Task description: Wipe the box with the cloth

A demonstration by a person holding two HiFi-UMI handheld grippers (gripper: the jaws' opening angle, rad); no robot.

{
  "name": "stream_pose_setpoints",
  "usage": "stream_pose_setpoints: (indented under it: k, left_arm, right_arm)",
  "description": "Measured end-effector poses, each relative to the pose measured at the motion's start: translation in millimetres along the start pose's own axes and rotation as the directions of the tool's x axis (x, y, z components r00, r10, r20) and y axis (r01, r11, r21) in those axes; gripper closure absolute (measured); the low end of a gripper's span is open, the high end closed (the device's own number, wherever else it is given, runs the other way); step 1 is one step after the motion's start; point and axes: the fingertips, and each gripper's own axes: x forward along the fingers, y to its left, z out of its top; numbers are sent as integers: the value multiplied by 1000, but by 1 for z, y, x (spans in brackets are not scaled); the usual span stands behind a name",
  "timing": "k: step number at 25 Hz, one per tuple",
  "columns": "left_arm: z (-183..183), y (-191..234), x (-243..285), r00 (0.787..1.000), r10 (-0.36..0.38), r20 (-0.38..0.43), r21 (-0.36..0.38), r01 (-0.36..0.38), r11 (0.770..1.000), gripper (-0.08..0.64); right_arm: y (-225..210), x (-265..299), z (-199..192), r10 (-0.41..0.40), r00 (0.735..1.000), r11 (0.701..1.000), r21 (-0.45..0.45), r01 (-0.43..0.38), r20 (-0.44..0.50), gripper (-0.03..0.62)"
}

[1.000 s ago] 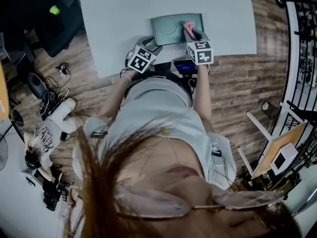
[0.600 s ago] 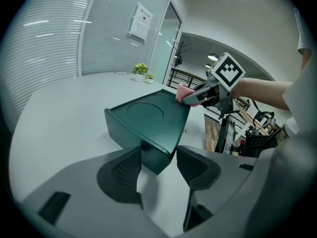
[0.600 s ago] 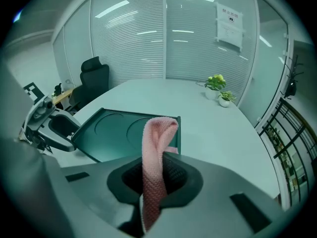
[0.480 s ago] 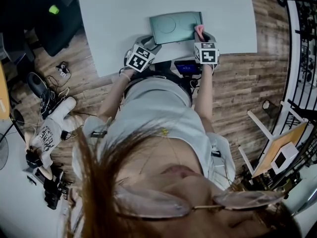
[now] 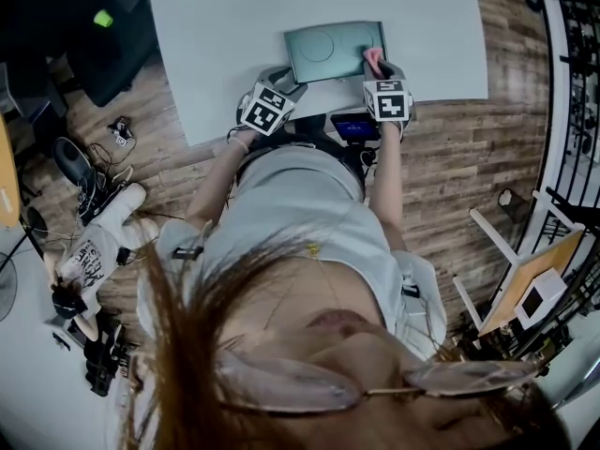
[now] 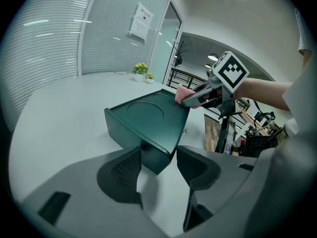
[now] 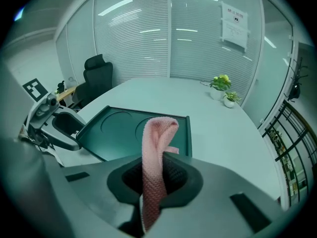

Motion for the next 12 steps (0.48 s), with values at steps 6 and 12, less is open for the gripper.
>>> stream_pose_setpoints:
  k: [6, 12]
  left_arm:
    - [1, -1, -2, 1000, -5, -6, -10, 5, 1000, 336]
    - [5, -2, -2, 1000, 1, 13, 1, -1, 1000, 336]
  right_arm:
    - [14, 1, 3, 36, 999, 999, 0, -36, -10, 552]
    - [28, 1, 6, 75, 997, 997, -26, -76, -21, 552]
